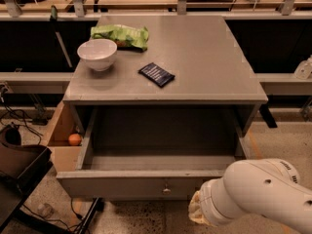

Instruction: Close top drawer

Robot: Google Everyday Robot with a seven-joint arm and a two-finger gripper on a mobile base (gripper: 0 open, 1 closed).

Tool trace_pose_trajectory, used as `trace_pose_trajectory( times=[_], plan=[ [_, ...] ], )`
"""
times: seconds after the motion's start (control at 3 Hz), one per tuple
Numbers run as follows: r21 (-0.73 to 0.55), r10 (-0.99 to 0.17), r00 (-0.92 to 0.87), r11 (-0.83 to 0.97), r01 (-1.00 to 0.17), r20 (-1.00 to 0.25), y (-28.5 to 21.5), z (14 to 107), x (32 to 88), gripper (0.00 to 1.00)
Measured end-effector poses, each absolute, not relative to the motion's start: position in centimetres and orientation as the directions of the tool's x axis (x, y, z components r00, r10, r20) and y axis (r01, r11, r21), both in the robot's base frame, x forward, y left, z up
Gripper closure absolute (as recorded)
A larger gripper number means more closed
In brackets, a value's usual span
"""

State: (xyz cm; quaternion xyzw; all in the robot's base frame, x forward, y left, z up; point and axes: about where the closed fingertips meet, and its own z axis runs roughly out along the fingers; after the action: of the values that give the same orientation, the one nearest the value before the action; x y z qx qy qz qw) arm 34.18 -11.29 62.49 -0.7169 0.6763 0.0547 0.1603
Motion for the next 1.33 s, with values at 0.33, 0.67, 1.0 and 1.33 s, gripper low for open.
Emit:
trace_pose_trajectory(
  times=[0.33, 0.67, 1.0, 1.33],
  plan=[
    [-0.168, -0.953, 0.090, -0.042, -0.985, -0.290, -11.2, 62.3, 37.5, 1.00],
    [-0.177, -0.953, 0.103, -0.053, -0.983, -0.284, -11.3, 62.5, 39.8, 1.00],
    [-0.186, -0.954, 0.109, -0.058, -0.981, -0.280, -11.6, 62.9, 42.2, 1.00],
    [-0.195, -0.954, 0.123, -0.070, -0.978, -0.273, -12.6, 63.4, 46.9, 1.00]
  ],
)
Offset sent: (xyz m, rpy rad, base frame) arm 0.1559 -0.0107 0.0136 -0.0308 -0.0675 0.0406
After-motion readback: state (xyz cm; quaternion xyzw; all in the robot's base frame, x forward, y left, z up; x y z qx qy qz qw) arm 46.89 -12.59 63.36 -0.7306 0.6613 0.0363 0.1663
